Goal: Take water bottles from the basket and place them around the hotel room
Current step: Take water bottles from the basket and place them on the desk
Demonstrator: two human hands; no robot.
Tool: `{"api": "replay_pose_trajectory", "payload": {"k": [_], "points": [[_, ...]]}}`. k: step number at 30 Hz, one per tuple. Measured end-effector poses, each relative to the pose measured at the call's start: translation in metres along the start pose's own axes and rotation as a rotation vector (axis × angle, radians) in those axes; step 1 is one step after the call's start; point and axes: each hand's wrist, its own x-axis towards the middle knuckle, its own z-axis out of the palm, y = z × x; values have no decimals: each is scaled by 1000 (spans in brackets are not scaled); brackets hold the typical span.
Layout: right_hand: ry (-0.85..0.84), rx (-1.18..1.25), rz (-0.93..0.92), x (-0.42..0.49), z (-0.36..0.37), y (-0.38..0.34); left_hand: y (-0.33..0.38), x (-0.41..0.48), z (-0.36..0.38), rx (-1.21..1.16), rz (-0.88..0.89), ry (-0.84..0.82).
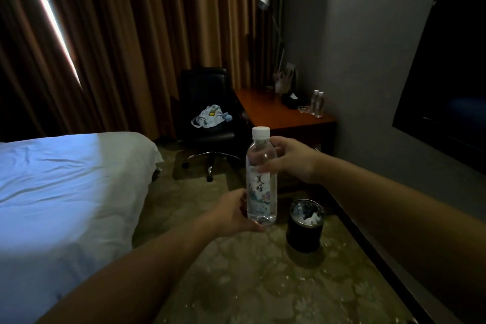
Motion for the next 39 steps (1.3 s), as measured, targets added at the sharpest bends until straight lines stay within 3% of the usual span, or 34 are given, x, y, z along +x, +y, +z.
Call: {"api": "replay_pose_trajectory", "payload": {"k": [5,15,22,30,33,39], "points": [[46,62,31,78,-49,21,-11,96,-15,-43,-15,-11],[128,-35,124,245,-124,65,-77,296,-75,-21,9,-56],[231,-9,186,361,-196,79,-95,450,-128,-18,33,-178],[374,27,223,436,-287,115,-89,589,-118,-87,20,-275],[443,45,204,456,-331,138,-85,644,-104,-150,-65,-298],[522,18,198,506,-434,182,-57,757,-59,-440,-486,-408]]}}
